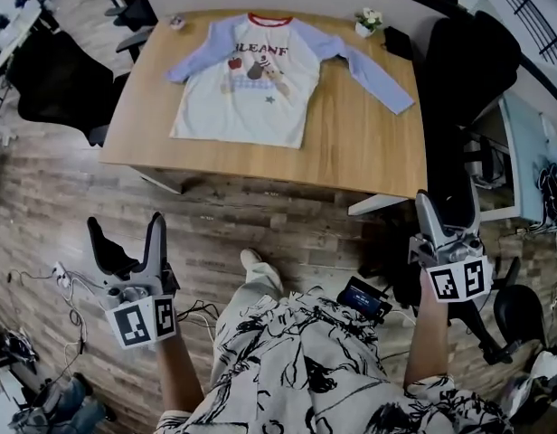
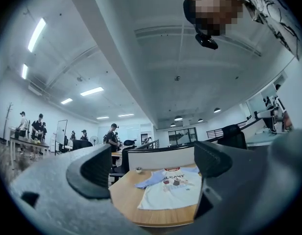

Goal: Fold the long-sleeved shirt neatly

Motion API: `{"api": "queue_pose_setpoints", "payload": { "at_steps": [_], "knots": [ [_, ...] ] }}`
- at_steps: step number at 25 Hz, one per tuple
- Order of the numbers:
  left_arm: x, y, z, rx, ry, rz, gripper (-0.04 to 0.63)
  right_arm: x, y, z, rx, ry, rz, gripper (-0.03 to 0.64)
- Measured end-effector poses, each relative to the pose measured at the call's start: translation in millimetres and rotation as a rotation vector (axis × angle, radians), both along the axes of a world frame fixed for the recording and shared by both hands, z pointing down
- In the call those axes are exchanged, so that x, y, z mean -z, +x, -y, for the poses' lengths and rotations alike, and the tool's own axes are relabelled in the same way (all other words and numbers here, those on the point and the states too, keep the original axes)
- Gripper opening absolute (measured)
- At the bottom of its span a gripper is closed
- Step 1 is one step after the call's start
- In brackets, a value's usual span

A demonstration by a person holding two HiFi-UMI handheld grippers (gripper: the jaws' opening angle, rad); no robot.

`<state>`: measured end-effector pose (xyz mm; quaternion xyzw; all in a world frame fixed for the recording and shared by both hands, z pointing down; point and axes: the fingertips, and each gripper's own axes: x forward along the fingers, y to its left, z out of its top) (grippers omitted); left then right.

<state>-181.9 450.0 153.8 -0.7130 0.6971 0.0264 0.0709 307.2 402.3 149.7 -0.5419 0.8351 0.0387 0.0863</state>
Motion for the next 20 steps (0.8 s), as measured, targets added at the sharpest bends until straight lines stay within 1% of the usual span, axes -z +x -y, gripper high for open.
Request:
{"api": "queue_pose_setpoints", "payload": {
  "at_steps": [6, 10, 15, 20],
  "knots": [
    [-4, -45, 52, -0.031, -0.007, -0.018, 0.512, 5, -43, 45, -0.035, 0.015, -0.003, 0.442],
    [-10, -63, 82, -0.07, -0.032, -0.011, 0.512, 4, -61, 61, -0.064, 0.006, -0.008, 0.442],
    [-27, -66, 121, -0.106, -0.071, -0.032, 0.512, -7, -72, 82, -0.076, -0.045, -0.023, 0.442],
    [-37, -64, 162, -0.109, -0.094, -0.041, 0.512, -13, -77, 126, -0.068, -0.057, -0.035, 0.442]
  ]
}}
